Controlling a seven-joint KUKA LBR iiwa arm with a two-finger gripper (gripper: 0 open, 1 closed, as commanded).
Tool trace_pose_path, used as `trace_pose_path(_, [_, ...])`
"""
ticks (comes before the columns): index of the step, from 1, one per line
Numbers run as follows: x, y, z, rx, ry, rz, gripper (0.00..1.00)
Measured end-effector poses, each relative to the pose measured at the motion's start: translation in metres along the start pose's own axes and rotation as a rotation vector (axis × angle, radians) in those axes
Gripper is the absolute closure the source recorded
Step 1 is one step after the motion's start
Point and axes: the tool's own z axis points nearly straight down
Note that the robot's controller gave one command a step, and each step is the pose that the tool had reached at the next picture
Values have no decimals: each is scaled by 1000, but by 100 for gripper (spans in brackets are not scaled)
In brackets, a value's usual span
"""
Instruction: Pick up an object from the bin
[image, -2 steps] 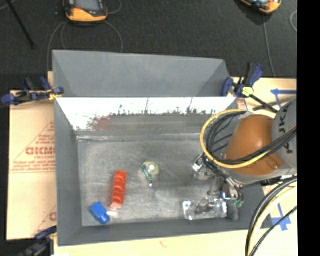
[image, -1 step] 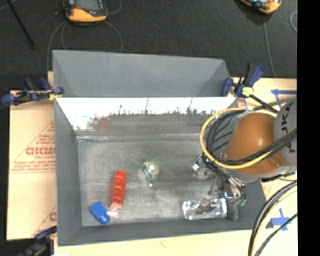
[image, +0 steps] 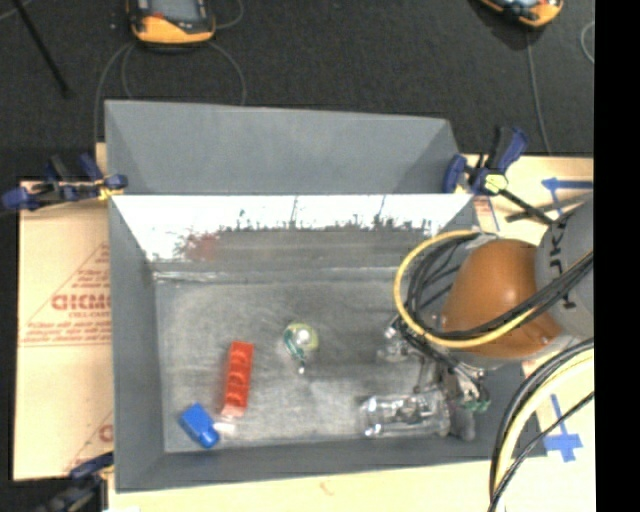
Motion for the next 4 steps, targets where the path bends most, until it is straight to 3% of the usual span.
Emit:
trace_pose_path(1, [-2, 2, 3, 3, -3, 38, 0])
trace_pose_path(2, [4, 3, 4, -2, 28, 35, 100])
trace_pose_path(3, [3, 1, -16, -9, 34, 39, 100])
trace_pose_path(4, [1, -2, -69, -8, 31, 43, 100])
